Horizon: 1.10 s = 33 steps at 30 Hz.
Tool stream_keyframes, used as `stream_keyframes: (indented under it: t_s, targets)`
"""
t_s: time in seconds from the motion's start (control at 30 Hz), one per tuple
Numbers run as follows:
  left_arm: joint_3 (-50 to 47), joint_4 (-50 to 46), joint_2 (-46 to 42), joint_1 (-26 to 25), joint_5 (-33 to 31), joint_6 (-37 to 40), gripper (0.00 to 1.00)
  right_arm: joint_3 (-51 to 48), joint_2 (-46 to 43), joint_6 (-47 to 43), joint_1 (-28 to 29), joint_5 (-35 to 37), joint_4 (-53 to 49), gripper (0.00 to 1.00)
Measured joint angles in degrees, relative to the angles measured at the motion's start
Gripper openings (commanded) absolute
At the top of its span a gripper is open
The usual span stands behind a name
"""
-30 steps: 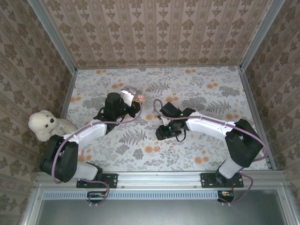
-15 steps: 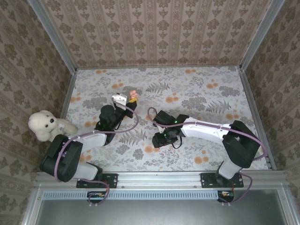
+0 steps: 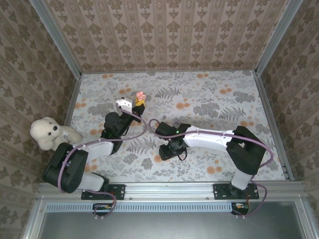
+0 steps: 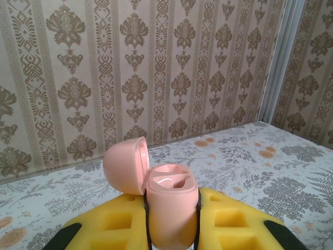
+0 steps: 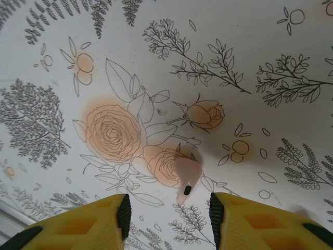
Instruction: Insert wireless bluetooth earbuds into charging case
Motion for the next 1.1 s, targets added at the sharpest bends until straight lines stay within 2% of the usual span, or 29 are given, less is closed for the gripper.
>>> stream_keyframes:
  t_s: [0.37, 1.1]
  targets:
    - [0.0, 0.0, -0.9, 0.3, 0.0, -0.8, 0.00, 3.8, 4.9, 0.0, 2.7, 5.4, -4.2, 0.46]
    - [0.0, 0.0, -1.1, 0.3, 0.1, -1.4, 0.00, 6.1, 8.5, 0.2, 3.9, 8.1, -5.4, 0.42]
